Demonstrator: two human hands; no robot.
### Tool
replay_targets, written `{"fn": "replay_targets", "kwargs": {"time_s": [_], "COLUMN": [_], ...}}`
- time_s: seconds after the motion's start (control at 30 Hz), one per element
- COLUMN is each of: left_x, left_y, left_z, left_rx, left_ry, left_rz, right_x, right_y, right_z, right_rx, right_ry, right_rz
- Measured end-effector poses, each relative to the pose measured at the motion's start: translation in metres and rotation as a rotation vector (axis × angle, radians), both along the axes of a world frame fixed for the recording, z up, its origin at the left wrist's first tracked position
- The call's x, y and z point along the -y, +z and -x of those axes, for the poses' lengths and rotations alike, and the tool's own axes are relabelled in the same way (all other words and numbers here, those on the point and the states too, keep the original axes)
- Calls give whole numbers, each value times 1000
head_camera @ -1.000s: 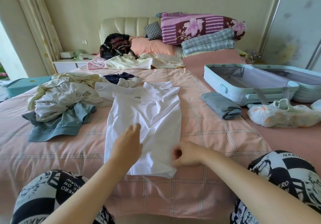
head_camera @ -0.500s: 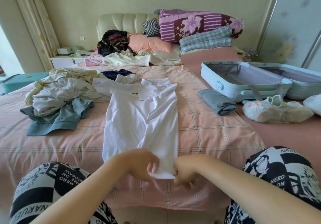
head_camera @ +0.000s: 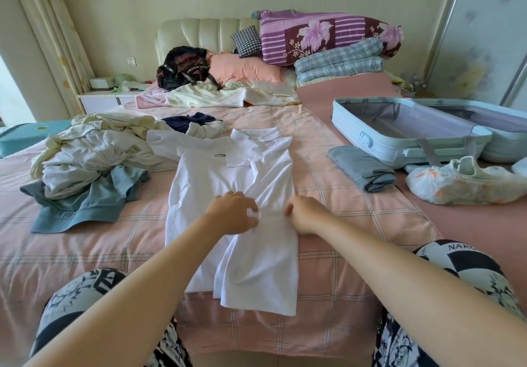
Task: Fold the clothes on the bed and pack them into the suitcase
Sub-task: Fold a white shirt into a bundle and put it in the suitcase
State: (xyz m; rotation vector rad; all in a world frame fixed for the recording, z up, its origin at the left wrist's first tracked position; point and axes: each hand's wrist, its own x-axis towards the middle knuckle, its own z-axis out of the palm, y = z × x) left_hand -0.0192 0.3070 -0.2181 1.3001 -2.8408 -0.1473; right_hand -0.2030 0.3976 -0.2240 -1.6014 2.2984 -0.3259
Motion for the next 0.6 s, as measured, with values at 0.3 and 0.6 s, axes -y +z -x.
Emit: {"fn": "replay_targets", "kwargs": {"time_s": [0.3, 0.6], "left_x": [76, 203], "left_y": [35, 37], "left_z": [45, 83], "left_rx": [-165, 158], "left_ry": [193, -9], "left_rz": [-42, 23], "right_x": [53, 177], "right_y": [45, 28], "right_z": [46, 99], "right_rx": [-52, -134], "right_ry": [94, 78], "right_rz": [-123, 161]}}
